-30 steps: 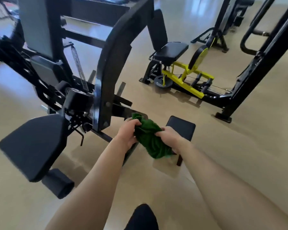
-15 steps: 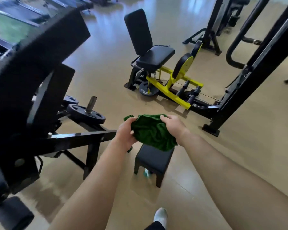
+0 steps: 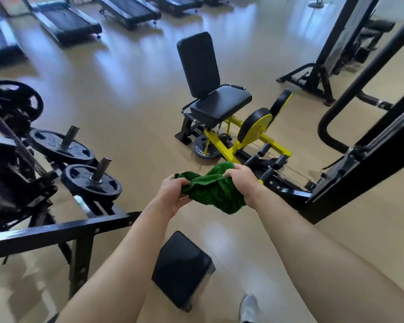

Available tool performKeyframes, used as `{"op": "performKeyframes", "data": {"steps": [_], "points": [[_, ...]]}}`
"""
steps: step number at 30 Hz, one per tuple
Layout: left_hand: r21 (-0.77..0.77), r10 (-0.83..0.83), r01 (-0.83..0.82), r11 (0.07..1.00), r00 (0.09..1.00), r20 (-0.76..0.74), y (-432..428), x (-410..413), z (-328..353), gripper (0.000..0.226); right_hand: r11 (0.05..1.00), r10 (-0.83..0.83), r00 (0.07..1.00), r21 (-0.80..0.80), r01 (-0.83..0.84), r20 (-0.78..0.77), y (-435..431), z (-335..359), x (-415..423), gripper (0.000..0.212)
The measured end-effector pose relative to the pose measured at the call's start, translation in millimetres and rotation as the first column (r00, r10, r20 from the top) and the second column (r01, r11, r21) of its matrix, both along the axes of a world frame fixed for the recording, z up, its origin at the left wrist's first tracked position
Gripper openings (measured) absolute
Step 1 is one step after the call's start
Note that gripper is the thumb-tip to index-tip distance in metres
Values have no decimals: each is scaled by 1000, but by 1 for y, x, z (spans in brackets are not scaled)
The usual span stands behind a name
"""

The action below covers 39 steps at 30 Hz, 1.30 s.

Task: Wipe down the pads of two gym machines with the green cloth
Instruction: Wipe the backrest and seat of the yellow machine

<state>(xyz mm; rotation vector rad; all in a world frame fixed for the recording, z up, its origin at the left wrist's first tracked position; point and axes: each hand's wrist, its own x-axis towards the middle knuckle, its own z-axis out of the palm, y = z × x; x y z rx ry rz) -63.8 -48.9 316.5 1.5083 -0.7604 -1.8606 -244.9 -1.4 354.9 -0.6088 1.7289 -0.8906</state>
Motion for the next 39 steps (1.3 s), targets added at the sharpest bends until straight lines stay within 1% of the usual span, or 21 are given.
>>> {"op": "performKeyframes", "data": {"steps": [4,6,8,11,14,16,18,19,21,22,23,25,26,27,28,29,31,32,34,36,39], "points": [[-16,85,-85,996,996,13,-38,-59,9,24,1000,25,1000,8,-25,0,-51,9,-63,8],[-22,114,-114,993,993,14,-57,-81,15,25,1000,-12,1000,21,12,-10,-80,6,-91,16],[-13,139,-139,990,990,10,-79,-101,18,25,999,-33,997,17,31,73,-111,5,-114,18],[15,169,-169,986,985,-25,-117,-124,16,26,998,-56,973,40,48,225,-156,3,-138,13],[0,103,-103,995,995,-5,-166,-150,7,28,999,-37,953,14,34,300,-209,-2,-153,7],[-2,56,-56,998,998,-6,-206,-171,2,27,1000,-6,942,-5,9,335,-252,-4,-159,16],[-1,27,-27,1000,996,-80,-253,-190,-3,35,1000,23,918,-25,-15,395,-302,-4,-165,27],[-6,18,-19,1000,993,-119,-278,-199,-7,40,999,28,898,-38,-13,439,-329,-3,-168,28],[-21,16,-20,1000,985,-171,-329,-215,-9,37,997,64,853,-73,-30,518,-383,0,-176,29],[-24,19,-24,999,984,-176,-355,-221,-10,34,994,101,854,-91,-63,511,-408,4,-180,30],[-22,34,-38,999,987,-160,-379,-226,-10,32,988,150,885,-107,-114,442,-432,5,-183,30],[-27,68,-72,997,992,-105,-426,-233,-9,30,961,255,959,-139,-238,120,-481,2,-191,32],[-33,76,-78,996,994,-73,-448,-235,-8,29,953,268,962,-136,-271,-42,-503,0,-195,32],[-40,82,-83,996,996,-39,-469,-236,-7,29,952,254,956,-137,-273,-145,-523,-4,-200,28],[-47,90,-91,995,996,-22,-490,-238,-5,28,952,240,953,-148,-269,-184,-541,-6,-204,24],[-50,102,-103,993,994,-28,-511,-239,-4,28,951,231,956,-163,-261,-179,-558,-10,-207,28],[-65,119,-121,990,992,-44,-549,-244,0,26,962,224,972,-145,-231,-63,-592,-20,-214,55],[-75,118,-123,990,991,-59,-567,-246,3,23,968,227,974,-121,-222,25,-607,-23,-216,62],[-97,115,-122,988,991,-73,-602,-252,6,20,971,241,942,-67,-231,235,-639,-34,-219,60],[-111,117,-123,986,991,-60,-638,-256,4,22,969,245,863,-77,-235,442,-677,-47,-221,60],[-160,102,-89,983,992,74,-693,-261,-7,26,975,222,792,-138,-174,568,-735,-64,-218,66]]}}
